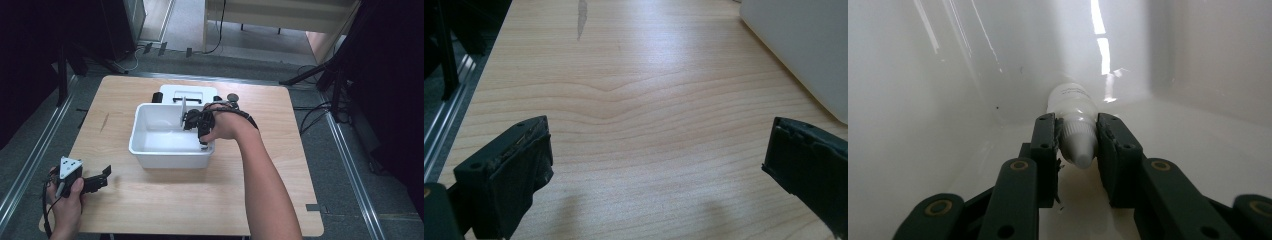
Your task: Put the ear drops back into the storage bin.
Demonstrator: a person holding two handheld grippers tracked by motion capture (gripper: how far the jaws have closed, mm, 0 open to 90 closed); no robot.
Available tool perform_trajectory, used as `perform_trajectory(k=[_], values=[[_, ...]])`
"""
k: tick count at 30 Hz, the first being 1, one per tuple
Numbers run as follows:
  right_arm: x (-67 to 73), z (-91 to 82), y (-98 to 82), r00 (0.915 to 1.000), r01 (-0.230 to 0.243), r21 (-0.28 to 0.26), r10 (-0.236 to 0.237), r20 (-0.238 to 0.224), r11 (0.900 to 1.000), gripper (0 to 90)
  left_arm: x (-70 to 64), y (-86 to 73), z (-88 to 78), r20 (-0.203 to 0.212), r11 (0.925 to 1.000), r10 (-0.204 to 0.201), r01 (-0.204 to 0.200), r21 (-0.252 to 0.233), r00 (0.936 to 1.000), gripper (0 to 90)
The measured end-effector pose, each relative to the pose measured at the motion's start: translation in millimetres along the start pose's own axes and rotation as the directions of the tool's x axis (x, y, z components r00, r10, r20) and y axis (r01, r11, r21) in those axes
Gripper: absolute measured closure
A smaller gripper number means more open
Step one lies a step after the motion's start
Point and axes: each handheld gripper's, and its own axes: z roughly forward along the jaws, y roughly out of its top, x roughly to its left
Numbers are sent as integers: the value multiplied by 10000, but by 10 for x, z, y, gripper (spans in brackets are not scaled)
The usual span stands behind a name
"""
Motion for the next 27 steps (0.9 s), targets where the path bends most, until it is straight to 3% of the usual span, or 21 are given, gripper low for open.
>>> perform_trajectory(k=[8, 16, 21, 25, 27], values=[[-2, -12, -22, 10000, -12, -196, 12, 1, 9998, 650, -3, 0, 0, -18, 10000, 7, -7, 16, 10000, 0], [-18, -151, -72, 9996, -287, -791, 283, -55, 9965, 469, -4, 1, 3, -33, 10000, -1, 1, -5, 10000, 0], [10, -369, -120, 9988, -193, -1391, 255, 427, 9901, 370, -6, 1, 4, -45, 10000, 18, -18, -3, 10000, 0], [47, -487, -147, 9970, -268, -1506, 375, 684, 9882, 324, -7, 2, 4, -56, 10000, 36, -36, 15, 10000, 0], [70, -591, -179, 9944, -297, -1548, 448, 952, 9875, 251, -10, 1, 4, -63, 10000, 31, -31, 10, 10000, 0]])
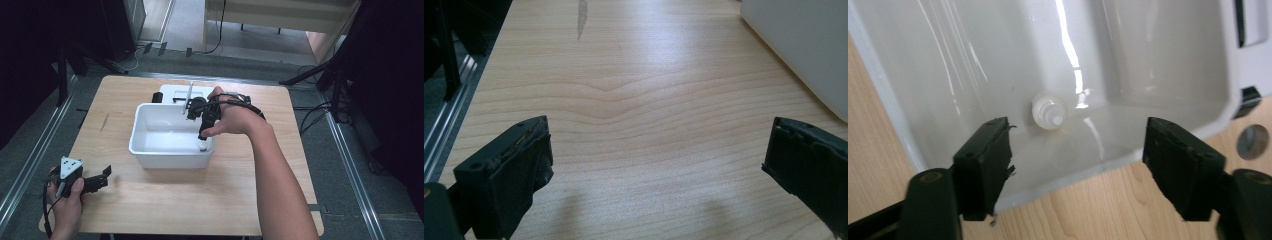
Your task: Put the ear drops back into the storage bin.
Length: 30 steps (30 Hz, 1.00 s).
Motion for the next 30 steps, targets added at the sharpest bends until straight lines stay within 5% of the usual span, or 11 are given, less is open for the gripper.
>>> perform_trajectory(k=[7, 8, 17, 30], values=[[16, -183, -79, 9994, -270, -130, 272, 216, 9996, 78, -1, 0, 1, -6, 10000, 18, -18, -5, 10000, 0], [9, -228, -118, 9979, -587, -201, 592, 271, 9981, 0, -1, 0, 0, -2, 10000, 32, -32, 3, 10000, 0], [23, -319, -407, 9947, -900, -424, 919, 458, 9950, 0, -2, 2, -2, -6, 10000, 76, -76, 59, 10000, 0], [51, -212, -941, 9869, -1514, -539, 1540, 473, 9870, 0, -10, -1, 0, -37, 9999, 125, -125, 21, 9999, 0]])
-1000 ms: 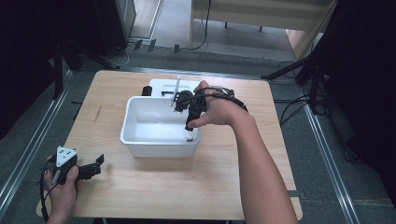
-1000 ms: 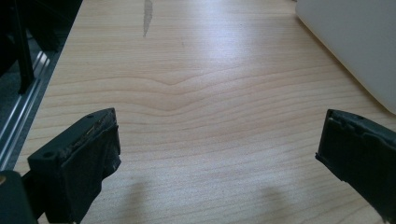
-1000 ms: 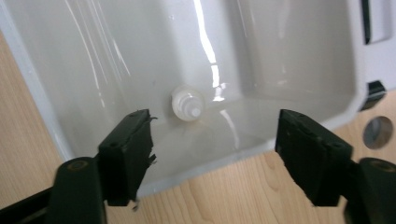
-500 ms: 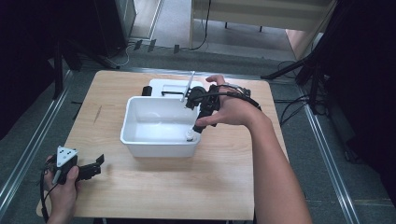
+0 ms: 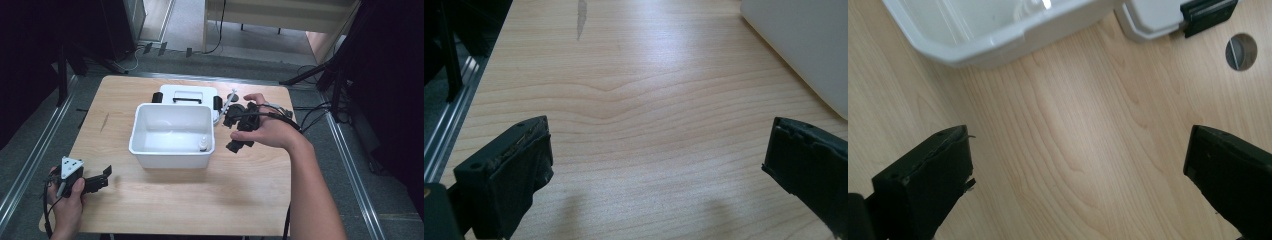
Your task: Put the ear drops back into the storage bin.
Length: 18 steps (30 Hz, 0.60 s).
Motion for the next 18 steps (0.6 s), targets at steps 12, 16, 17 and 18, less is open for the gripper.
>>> perform_trajectory(k=[12, 16, 17, 18], values=[[0, 163, -623, 9968, -774, -373, 781, 178, 9963, 0, 5, 1, -2, 62, 10000, 29, -29, 49, 10000, 0], [40, 253, -901, 9923, -1225, -676, 1234, 97, 9902, 0, 7, 1, -2, 74, 10000, 9, -10, 64, 10000, 0], [52, 274, -958, 9909, -1335, -739, 1344, 74, 9883, 0, 7, 1, -2, 74, 10000, 9, -10, 64, 10000, 0], [65, 296, -1015, 9898, -1408, -764, 1420, 112, 9871, 0, 7, 2, -3, 82, 10000, 21, -22, 73, 10000, 0]])
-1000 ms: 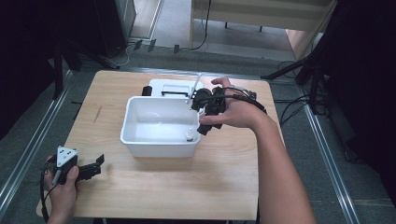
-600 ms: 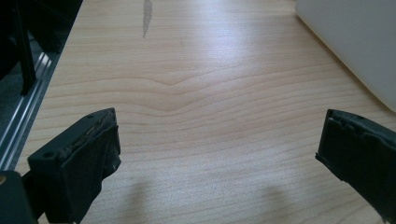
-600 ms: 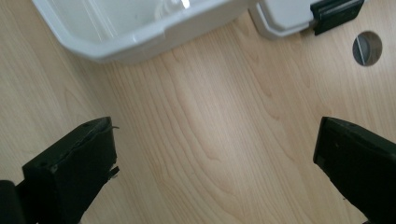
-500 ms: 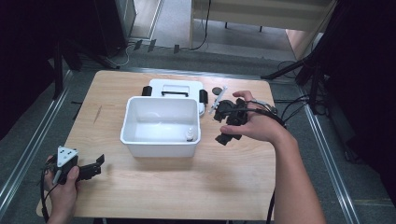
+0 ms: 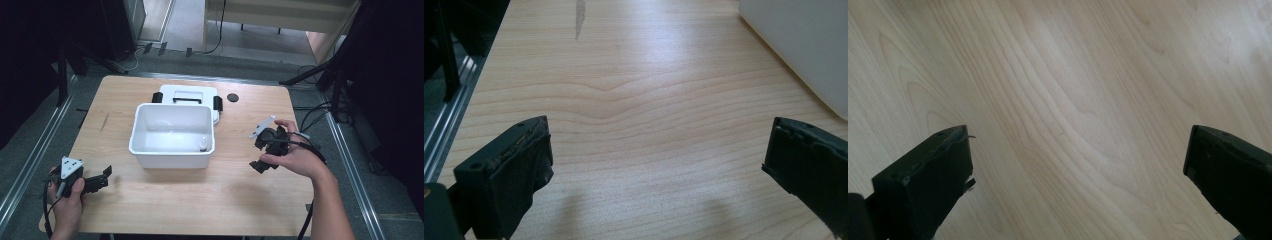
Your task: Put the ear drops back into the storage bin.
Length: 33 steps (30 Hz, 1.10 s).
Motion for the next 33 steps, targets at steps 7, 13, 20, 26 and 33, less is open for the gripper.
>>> perform_trajectory(k=[7, 13, 20, 26, 33], values=[[21, 105, -396, 9968, -757, -442, 768, 225, 9961, 0, 7, -1, 2, 53, 10000, -51, 52, -31, 10000, 0], [56, 156, -821, 9882, -1267, -1212, 1359, 707, 9845, 0, 1, 1, 3, 48, 10000, 8, -8, 8, 10000, 0], [122, 219, -1269, 9618, -2339, -2494, 2611, 821, 9397, 0, 22, -3, 1, 160, 9999, -98, 96, 129, 9998, 0], [221, 367, -1601, 9020, -3778, -3706, 4276, 593, 8485, 0, 8, -5, -2, 74, 10000, 12, -13, 98, 10000, 0], [366, 460, -1866, 8265, -4711, -5084, 5620, 311, 7209, 0, 29, -8, -10, 151, 9998, -181, 181, 4, 9997, 0]])
